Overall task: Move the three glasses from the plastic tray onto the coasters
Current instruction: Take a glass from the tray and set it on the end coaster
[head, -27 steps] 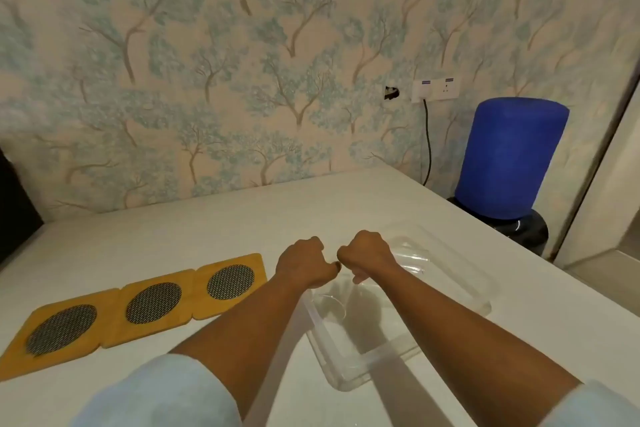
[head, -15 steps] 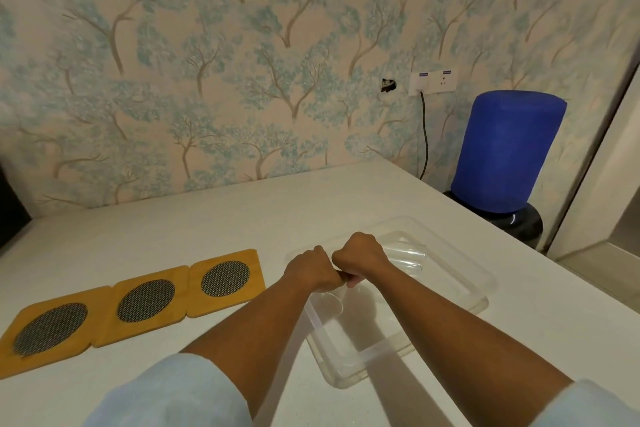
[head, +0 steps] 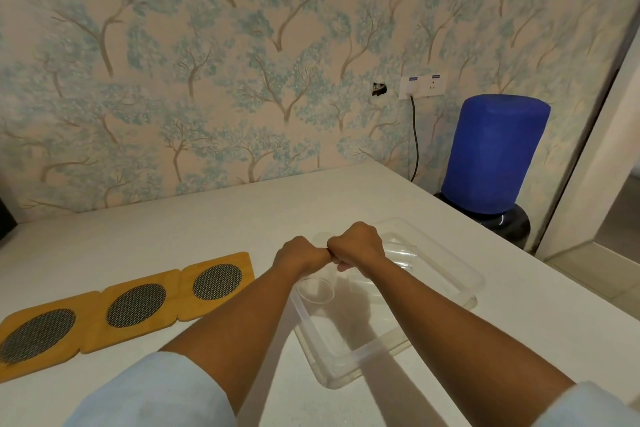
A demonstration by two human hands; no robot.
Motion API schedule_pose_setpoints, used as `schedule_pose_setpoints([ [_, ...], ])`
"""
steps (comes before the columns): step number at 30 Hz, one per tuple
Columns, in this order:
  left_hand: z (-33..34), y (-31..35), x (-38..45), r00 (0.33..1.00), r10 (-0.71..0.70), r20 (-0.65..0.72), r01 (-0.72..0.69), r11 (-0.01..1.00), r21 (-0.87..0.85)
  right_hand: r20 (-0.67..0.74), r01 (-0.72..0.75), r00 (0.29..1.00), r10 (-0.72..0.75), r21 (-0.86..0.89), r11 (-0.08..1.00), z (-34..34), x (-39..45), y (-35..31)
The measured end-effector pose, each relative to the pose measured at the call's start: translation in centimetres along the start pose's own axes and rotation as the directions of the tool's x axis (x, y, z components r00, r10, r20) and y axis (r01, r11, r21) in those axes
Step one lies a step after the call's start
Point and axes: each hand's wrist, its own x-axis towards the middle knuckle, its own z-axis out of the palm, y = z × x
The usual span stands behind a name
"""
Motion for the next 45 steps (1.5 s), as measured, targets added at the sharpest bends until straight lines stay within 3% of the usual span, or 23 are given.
schedule_pose_setpoints([
  [5,-2.8,-0.2,-0.3,1.0,0.001,0.014,0.001,0.981,-0.194,-0.029,0.011,1.0,-0.007,0.13,0.991,0.1,0.1,-1.8],
  [11,-6.3,-1.8,-0.1,0.995,0.067,-0.076,-0.087,0.952,-0.295,0.036,0.016,0.999,-0.029,0.308,0.951,1.0,0.1,-4.7],
  [16,-8.6,-4.1,-0.3,0.989,0.054,-0.137,-0.101,0.926,-0.364,0.078,0.025,0.995,-0.056,0.356,0.934,2.6,-0.1,-6.7],
  [27,-11.3,-9.8,-0.7,0.978,0.041,-0.204,-0.114,0.926,-0.36,0.228,0.165,0.944,-0.24,0.304,0.938,7.7,-0.3,-9.1],
  [45,-10.7,-16.2,2.3,0.948,-0.012,-0.317,-0.123,0.906,-0.405,0.258,0.416,0.868,-0.423,0.086,0.905,14.5,2.0,-9.9],
])
